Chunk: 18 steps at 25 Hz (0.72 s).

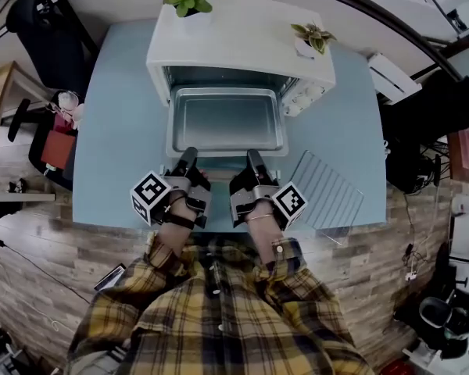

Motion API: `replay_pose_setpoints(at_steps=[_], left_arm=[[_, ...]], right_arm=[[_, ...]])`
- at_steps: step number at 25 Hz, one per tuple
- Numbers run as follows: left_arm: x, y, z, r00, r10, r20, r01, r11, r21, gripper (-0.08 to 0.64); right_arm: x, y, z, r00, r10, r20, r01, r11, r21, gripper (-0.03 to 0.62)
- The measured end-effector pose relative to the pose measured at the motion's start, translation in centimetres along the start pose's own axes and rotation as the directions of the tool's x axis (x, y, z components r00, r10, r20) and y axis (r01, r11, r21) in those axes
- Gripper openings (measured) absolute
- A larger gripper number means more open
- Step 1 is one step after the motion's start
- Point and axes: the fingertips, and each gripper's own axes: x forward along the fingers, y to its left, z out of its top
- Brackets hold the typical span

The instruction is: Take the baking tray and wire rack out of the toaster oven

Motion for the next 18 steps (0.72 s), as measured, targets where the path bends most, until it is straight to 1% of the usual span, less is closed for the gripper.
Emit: replay_pose_setpoints(at_steps=[3,8,10,14,16,18], left_arm=[[-2.0,-0.2,-1.2,1.000,-0.015,0.013,0.015,1.000,-0.001,0.044],[-5.2,-1.1,-3.3,0.999,-0.043,0.027,0.042,0.999,0.015,0.044],[-6.1,-1.2,-4.7,0.999,-0.042,0.024,0.042,0.999,0.029,0.044],[-6.9,-0.9,-8.3,0.999,-0.030,-0.024,0.031,0.999,0.041,0.044],[-6.7,-1.1,-10.3,0.998,-0.035,-0.058,0.038,0.998,0.041,0.045],[-6.1,-1.0,-12.5,0.994,-0.026,-0.102,0.031,0.998,0.055,0.044]], right_arm=[[-2.1,0.6,-0.3,0.999,0.016,-0.030,-0.016,1.000,-0.008,0.021],[-5.7,1.8,-0.6,0.997,0.036,-0.062,-0.036,0.999,-0.003,0.020],[-7.5,1.8,-0.2,0.997,0.039,-0.063,-0.039,0.999,-0.008,0.020],[-11.1,1.6,2.0,0.999,0.037,-0.024,-0.037,0.999,-0.008,0.020],[-12.7,1.5,3.4,0.999,0.036,0.009,-0.036,0.999,-0.006,0.019],[-14.2,1.5,5.2,0.998,0.037,0.052,-0.037,0.999,-0.003,0.018]])
